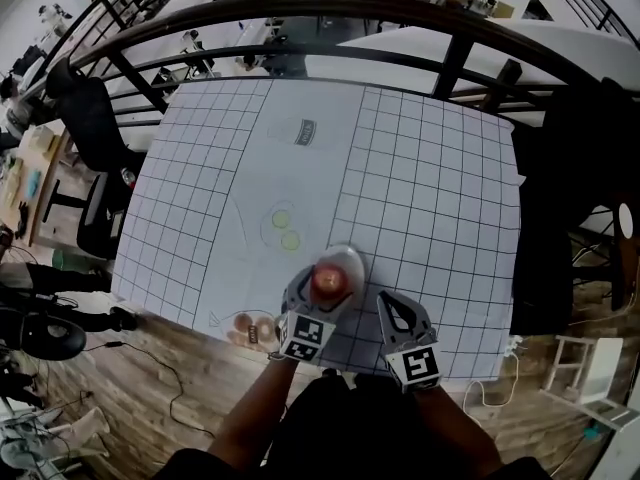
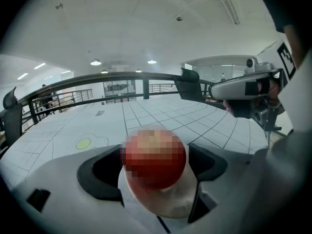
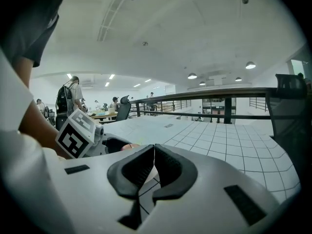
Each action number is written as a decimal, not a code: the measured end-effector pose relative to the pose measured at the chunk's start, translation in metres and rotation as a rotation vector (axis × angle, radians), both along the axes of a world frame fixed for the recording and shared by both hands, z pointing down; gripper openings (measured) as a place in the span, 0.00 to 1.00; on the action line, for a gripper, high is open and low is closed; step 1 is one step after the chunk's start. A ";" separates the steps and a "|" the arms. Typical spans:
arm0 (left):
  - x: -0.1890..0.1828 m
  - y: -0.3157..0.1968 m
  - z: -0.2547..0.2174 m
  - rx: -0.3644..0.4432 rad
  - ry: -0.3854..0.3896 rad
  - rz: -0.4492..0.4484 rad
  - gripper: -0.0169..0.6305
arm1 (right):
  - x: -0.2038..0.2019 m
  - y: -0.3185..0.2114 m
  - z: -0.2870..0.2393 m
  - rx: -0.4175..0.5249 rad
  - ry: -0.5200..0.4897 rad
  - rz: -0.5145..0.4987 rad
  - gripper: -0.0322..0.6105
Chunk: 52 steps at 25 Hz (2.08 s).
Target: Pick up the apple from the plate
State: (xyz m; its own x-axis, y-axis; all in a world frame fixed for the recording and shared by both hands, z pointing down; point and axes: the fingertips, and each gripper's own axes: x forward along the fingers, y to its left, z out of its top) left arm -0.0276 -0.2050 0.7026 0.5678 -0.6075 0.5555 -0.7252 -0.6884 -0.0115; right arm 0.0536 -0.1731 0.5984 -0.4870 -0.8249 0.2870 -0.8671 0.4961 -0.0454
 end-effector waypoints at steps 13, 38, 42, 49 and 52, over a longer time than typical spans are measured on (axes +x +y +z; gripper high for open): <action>0.000 0.000 0.002 0.000 -0.034 0.034 0.67 | 0.014 0.004 0.005 -0.011 0.014 0.009 0.09; -0.016 0.003 -0.206 0.277 0.167 -0.096 0.67 | 0.005 -0.002 -0.075 0.133 -0.083 -0.021 0.09; -0.031 0.009 -0.235 0.280 0.229 -0.155 0.67 | 0.002 0.002 -0.095 0.171 -0.103 -0.032 0.09; -0.059 0.019 -0.262 0.320 0.241 -0.210 0.67 | -0.012 0.006 -0.133 0.263 -0.086 -0.080 0.09; -0.065 0.021 -0.262 0.339 0.231 -0.218 0.67 | -0.016 0.001 -0.141 0.289 -0.089 -0.065 0.09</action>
State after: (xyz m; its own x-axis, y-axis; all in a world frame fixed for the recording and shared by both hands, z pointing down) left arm -0.0930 -0.1841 0.4404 0.4920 -0.8520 0.1787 -0.8628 -0.5047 -0.0306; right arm 0.0375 -0.1719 0.4578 -0.5544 -0.8322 -0.0009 -0.8318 0.5541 0.0316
